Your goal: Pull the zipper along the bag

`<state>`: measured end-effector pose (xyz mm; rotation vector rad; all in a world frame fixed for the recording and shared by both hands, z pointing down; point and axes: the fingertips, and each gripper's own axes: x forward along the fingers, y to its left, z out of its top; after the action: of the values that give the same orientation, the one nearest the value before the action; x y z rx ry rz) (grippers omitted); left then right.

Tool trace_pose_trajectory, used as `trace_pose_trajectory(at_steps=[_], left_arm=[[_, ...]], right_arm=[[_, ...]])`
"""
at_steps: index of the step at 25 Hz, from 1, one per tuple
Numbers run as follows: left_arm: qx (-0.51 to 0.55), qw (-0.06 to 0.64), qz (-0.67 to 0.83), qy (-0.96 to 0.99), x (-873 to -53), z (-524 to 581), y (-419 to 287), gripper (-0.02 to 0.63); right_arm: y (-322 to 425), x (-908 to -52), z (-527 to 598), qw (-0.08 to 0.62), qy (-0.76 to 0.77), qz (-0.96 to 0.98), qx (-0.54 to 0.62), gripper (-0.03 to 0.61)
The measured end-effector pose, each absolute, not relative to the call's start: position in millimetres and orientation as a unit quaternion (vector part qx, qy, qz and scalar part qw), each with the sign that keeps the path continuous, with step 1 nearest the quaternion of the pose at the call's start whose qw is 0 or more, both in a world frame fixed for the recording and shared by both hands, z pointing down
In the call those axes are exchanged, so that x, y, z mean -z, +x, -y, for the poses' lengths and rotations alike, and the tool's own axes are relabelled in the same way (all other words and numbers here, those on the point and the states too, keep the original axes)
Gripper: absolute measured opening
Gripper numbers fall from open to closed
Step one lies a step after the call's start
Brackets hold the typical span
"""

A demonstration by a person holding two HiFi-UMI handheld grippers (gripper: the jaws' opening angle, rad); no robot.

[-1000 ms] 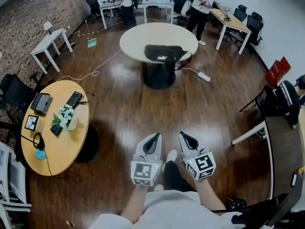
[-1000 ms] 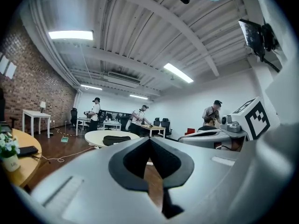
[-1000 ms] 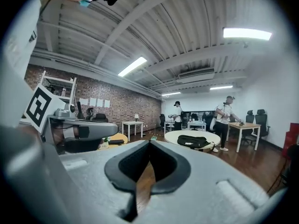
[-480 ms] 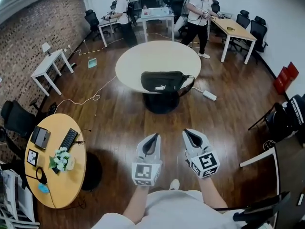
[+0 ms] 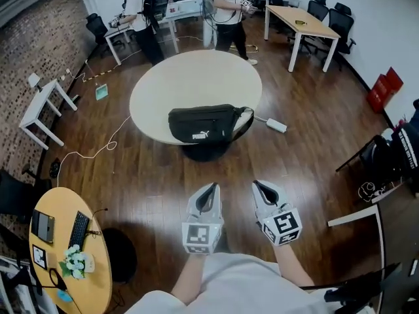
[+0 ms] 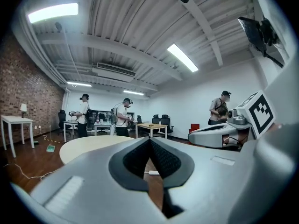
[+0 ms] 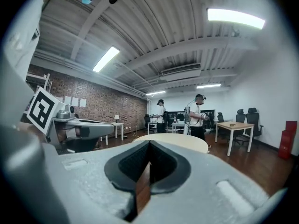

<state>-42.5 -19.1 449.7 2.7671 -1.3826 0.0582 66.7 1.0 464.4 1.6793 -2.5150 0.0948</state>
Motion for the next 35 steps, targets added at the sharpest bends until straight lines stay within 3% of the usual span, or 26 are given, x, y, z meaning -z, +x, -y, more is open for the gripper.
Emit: trace_pose_trajectory(at_steps=[12,22,35], left_arm=[[-0.038,0.031,0.365,0.930,-444,293,35,0.017],[-0.129,0.106,0.350,0.922,-526,374,92,0.017],[-0.255,0.231,0.447,0.826,-656,428,166,0.017]], right_arm=[[125,-443,282,0.084,0.597,0.798,-0.007,-0.008],[174,-534,386,0.151,0.573,0.800,-0.098,-0.008],[216,-719,491,0.314,0.349,0.861,-0.196,-0.008]])
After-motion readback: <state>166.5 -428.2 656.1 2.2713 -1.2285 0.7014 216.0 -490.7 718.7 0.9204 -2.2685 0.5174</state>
